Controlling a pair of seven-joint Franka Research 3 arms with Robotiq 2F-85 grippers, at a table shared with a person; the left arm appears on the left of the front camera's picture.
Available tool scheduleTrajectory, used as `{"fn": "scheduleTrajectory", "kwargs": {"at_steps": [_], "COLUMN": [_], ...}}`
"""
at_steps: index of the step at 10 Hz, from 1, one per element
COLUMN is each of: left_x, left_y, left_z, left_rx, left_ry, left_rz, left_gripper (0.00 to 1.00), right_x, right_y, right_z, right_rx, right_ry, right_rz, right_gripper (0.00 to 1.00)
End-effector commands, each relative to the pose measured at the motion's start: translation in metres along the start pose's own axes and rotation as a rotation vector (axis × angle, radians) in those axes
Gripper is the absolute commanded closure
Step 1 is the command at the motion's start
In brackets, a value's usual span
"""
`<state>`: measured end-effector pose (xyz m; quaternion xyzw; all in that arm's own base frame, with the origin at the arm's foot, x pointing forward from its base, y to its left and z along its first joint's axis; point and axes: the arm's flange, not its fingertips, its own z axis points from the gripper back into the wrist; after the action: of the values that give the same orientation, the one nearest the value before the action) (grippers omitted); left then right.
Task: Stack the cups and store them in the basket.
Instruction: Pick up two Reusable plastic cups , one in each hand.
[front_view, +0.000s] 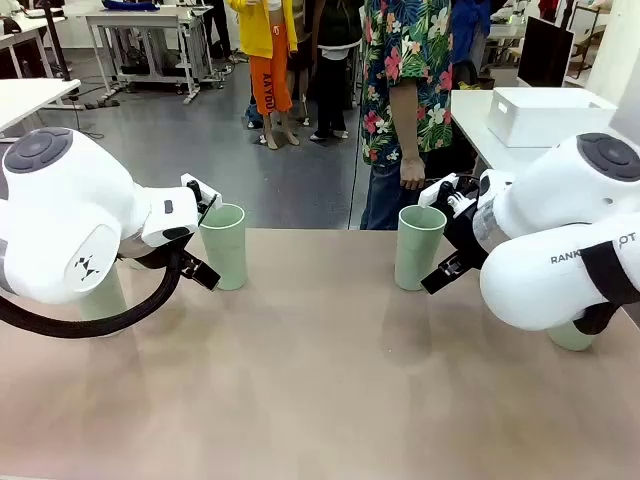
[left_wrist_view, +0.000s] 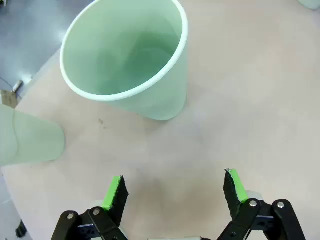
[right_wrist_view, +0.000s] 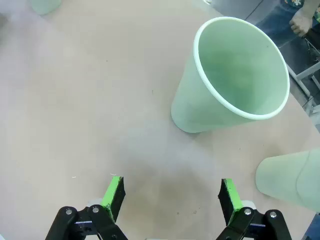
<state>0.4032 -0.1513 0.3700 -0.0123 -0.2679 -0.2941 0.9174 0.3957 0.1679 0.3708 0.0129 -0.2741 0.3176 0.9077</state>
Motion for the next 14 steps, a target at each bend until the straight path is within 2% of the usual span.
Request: {"fn": "scheduleTrajectory", "kwargs": {"at_steps": [1, 9, 10, 12, 14], "left_x": [0.000, 0.000, 0.009, 0.022, 0.029], "left_y": [0.000, 0.000, 0.006, 0.028, 0.053], "left_z": [0.000, 0.000, 0.020, 0.063, 0.114], "left_rx": [0.000, 0.000, -0.139, -0.173, -0.223], "left_ry": [0.000, 0.000, -0.014, -0.012, -0.014], "left_rz": [0.000, 0.000, -0.035, -0.068, -0.122], "left_gripper": [0.00, 0.00, 0.00, 0.00, 0.00], "right_x": [0.000, 0.000, 0.014, 0.030, 0.030], "right_y": [0.000, 0.000, -0.006, -0.022, -0.048], "right_z": [0.000, 0.000, 0.021, 0.061, 0.106], "right_rx": [0.000, 0.000, 0.000, 0.016, 0.073], "right_ry": [0.000, 0.000, -0.025, -0.050, -0.090], "right_rz": [0.000, 0.000, -0.020, -0.039, -0.033], "right_gripper": [0.00, 0.00, 0.00, 0.00, 0.00]}}
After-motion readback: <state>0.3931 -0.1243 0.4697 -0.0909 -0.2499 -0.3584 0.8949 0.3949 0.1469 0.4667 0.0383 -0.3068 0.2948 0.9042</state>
